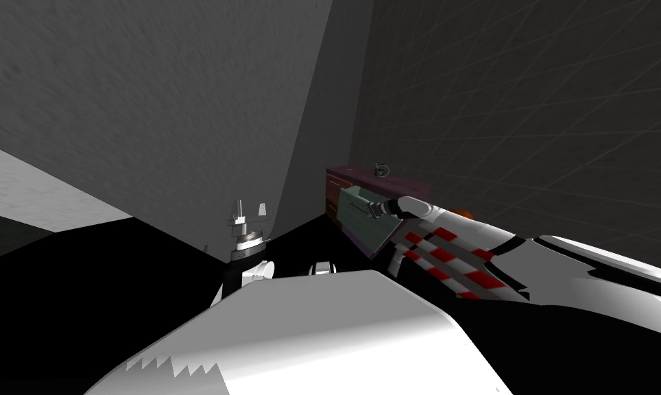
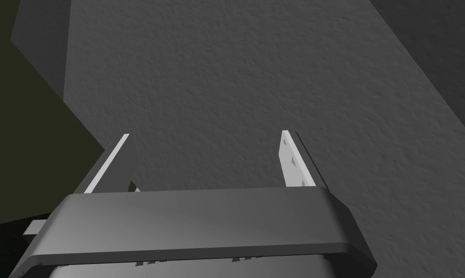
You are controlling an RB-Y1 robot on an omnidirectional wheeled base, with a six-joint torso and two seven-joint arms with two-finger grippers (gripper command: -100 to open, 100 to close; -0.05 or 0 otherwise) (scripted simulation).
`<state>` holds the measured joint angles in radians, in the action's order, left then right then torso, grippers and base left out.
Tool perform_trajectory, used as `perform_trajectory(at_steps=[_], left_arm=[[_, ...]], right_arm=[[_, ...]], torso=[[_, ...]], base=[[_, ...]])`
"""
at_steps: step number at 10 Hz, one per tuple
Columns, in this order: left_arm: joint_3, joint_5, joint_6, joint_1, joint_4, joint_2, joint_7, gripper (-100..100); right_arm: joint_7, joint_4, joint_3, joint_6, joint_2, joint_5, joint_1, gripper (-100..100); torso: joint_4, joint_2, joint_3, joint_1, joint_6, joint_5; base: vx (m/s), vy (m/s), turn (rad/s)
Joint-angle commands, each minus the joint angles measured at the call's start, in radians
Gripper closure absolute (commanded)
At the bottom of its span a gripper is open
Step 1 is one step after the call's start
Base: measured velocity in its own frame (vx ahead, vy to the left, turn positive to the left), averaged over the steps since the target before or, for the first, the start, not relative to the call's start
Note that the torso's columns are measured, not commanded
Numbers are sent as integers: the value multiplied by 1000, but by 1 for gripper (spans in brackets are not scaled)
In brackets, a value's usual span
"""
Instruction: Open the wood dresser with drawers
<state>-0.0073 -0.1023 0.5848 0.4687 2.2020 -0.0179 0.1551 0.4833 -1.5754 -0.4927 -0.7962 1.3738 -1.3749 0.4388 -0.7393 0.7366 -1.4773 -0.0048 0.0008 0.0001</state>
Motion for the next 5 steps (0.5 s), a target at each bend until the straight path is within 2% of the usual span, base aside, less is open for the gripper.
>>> perform_trajectory(at_steps=[1,2,3,4,5], left_arm=[[0,0,0,0,0,0,0,0],[0,0,0,0,0,0,0,0],[0,0,0,0,0,0,0,0],[0,0,0,0,0,0,0,0],[0,0,0,0,0,0,0,0]], right_arm=[[-42,-27,23,-53,49,24,38,-100],[-54,-34,31,-71,66,33,52,-100],[-47,-28,23,-57,51,23,46,-100],[-51,-29,23,-61,52,23,49,0],[-51,-29,23,-61,52,23,48,0]], torso=[[1,0,0,1,0,-1],[1,0,0,3,0,0],[1,1,1,4,-1,0],[1,1,1,5,-1,0],[1,2,2,5,-1,0]], base=[[0,0,0],[7,-3,-8],[0,0,0],[0,0,0],[0,0,0]])
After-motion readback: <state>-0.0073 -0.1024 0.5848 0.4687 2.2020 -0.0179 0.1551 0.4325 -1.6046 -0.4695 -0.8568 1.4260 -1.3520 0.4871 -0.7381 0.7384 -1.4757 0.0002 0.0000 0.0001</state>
